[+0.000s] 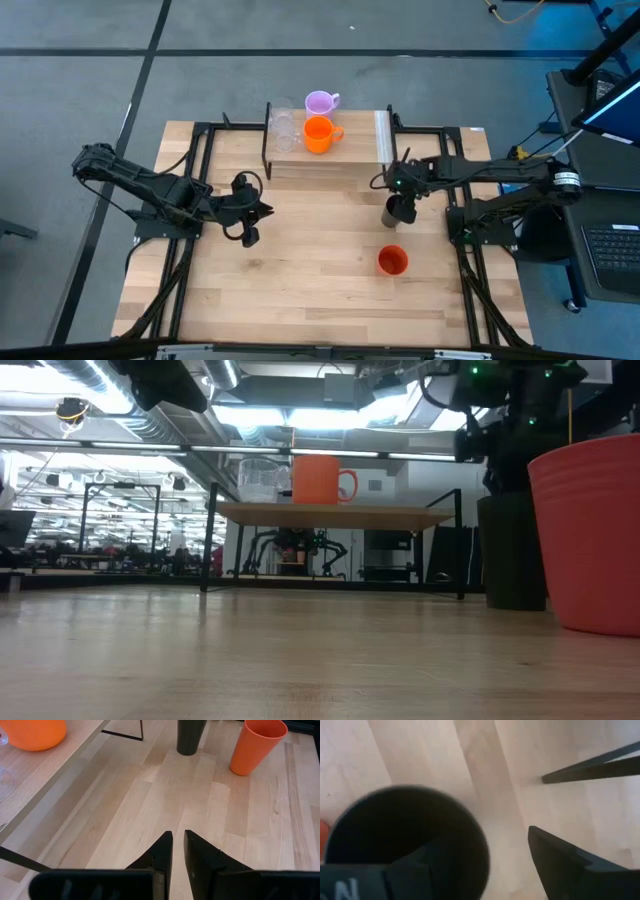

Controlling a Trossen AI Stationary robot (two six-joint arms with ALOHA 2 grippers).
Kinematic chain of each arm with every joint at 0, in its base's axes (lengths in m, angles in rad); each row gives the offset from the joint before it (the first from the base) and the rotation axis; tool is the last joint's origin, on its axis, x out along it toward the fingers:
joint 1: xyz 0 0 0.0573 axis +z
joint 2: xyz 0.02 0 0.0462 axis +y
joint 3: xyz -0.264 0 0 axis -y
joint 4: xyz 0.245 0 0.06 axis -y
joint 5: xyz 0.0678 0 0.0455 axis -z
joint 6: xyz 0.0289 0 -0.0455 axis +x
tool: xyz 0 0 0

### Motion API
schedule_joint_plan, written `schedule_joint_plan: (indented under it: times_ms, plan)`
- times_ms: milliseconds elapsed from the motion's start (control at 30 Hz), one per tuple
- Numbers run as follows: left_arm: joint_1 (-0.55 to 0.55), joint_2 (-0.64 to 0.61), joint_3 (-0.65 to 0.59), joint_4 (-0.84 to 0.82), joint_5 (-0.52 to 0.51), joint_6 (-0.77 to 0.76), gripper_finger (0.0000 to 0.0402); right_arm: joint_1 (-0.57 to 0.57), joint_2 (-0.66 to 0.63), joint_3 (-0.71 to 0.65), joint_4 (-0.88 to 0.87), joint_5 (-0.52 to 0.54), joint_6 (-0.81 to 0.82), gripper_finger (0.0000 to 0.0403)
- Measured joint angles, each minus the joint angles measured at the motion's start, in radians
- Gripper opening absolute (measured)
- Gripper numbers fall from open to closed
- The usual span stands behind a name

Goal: Stack small to large cups/mugs on shelf
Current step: Put the black cup on the shelf

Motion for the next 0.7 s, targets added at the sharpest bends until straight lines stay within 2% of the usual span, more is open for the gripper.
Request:
schedule_joint_plan:
  times_ms: [100,167,267,367,400,600,700]
  plan:
    - [0.000,0.000,0.000,0.000,0.000,0.000,0.0041,-0.005,0.000,-0.024,0.003,-0.022,0.000,0.0215]
    - [0.000,0.000,0.000,0.000,0.000,0.000,0.0041,-0.005,0.000,-0.029,0.004,-0.023,0.000,0.0188]
    - [0.000,0.000,0.000,0.000,0.000,0.000,0.0041,-0.005,0.000,-0.012,0.005,-0.022,0.000,0.0122]
    - [0.000,0.000,0.000,0.000,0.000,0.000,0.0041,-0.005,0.000,0.038,0.000,-0.023,-0.003,0.0032]
    - [0.000,0.000,0.000,0.000,0.000,0.000,0.0041,-0.005,0.001,0.063,-0.012,-0.023,-0.004,0.0018]
    - [0.000,0.000,0.000,-0.001,0.000,0.000,0.0041,-0.005,0.001,0.328,-0.185,-0.039,0.030,0.0007]
    - [0.000,0.000,0.000,-0.001,0.000,0.001,0.0041,-0.010,0.001,0.494,-0.192,-0.003,0.003,0.0007]
